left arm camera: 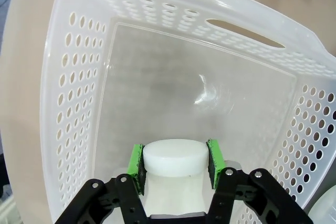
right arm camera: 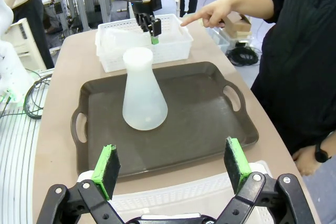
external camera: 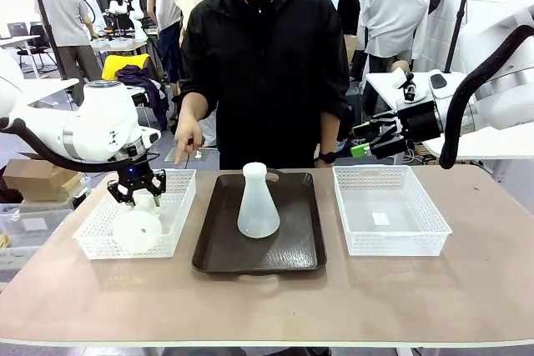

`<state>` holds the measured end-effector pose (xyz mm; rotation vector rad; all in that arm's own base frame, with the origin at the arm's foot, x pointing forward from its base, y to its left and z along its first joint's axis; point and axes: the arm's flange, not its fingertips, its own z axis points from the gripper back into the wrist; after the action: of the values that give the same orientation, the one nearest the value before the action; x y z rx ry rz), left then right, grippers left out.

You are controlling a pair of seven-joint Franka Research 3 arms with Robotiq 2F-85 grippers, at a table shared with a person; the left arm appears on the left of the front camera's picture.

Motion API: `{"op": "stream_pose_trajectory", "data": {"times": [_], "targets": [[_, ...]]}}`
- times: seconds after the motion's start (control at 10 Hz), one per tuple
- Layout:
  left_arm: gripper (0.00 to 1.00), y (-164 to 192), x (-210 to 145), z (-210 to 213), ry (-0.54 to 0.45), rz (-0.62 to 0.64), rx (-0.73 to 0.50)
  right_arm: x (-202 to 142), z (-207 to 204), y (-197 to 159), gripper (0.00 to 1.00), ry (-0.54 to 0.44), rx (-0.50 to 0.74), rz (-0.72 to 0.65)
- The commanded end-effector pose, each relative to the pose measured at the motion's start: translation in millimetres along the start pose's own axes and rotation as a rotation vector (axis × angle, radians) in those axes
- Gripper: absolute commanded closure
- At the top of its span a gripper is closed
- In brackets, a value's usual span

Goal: Prepare the laboratory tools.
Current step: Pick up the Big flask that the person points to, then place the picked Big flask upright in the Handle tray as directed by the person.

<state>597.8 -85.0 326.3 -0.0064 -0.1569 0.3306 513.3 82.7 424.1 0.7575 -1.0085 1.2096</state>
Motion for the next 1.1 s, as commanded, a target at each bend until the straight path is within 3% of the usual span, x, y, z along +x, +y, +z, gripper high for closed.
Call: {"op": "stream_pose_trajectory", "data": {"times": [0.0,1.0], "targets": [[1.0,-1.3,-0.1,0.0,0.001,-0.012,-0.007,-0.4,0.0,0.7,0.0,0.004,0.003,0.001],[1.0,-1.3,-0.1,0.0,0.001,-0.012,-0.007,-0.4,0.0,0.7,0.0,0.004,0.003,0.001]]}}
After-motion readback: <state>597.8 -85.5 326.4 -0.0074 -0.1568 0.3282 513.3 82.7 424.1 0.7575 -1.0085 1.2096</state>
